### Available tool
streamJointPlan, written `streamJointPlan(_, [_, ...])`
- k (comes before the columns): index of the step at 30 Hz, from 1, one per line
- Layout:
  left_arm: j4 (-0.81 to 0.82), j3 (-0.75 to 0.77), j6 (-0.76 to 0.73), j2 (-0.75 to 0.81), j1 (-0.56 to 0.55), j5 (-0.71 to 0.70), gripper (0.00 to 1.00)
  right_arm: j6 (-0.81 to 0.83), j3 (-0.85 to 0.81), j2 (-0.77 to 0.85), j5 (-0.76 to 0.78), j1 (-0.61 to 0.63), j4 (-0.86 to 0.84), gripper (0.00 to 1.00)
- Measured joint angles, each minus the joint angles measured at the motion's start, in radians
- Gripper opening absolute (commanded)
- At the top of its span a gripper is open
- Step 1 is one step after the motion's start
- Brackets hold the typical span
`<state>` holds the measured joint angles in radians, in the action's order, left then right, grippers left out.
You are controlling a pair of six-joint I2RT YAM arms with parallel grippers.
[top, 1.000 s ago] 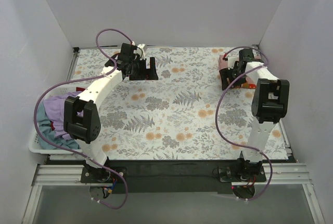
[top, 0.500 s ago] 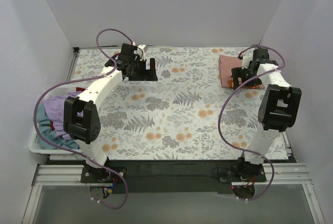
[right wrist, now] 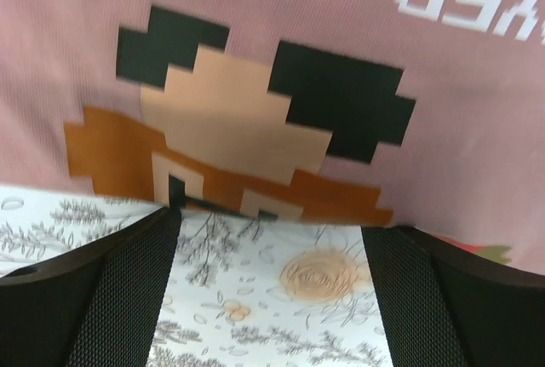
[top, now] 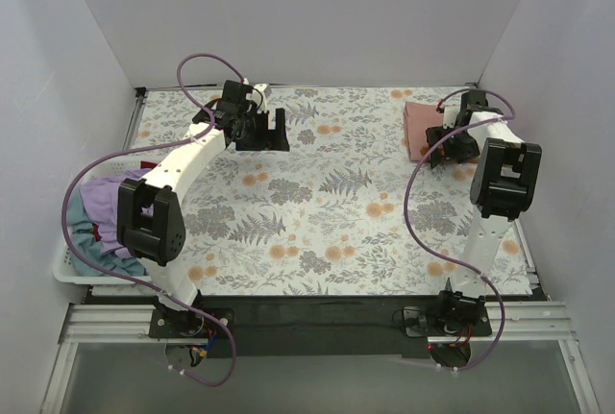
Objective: Fold and stack the t-shirts
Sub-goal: Neatly place the folded tshirt to the corner
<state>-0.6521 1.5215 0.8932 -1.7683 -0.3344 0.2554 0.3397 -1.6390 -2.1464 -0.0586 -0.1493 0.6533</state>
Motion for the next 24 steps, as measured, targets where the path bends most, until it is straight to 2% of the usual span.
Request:
streamJointPlan(11, [-0.016,0.031,0.0,-0.018,0.018,0.004,0.87,-0.021,-0.254,-0.163,-0.029,-0.001,0.0,0.93])
streamJointPlan(24, [-0.03,0.055,-0.007,-0.062,0.038,0.02,0.88,-0.057,-0.459,-0.29,-0.051,0.002,-0.019,0.96])
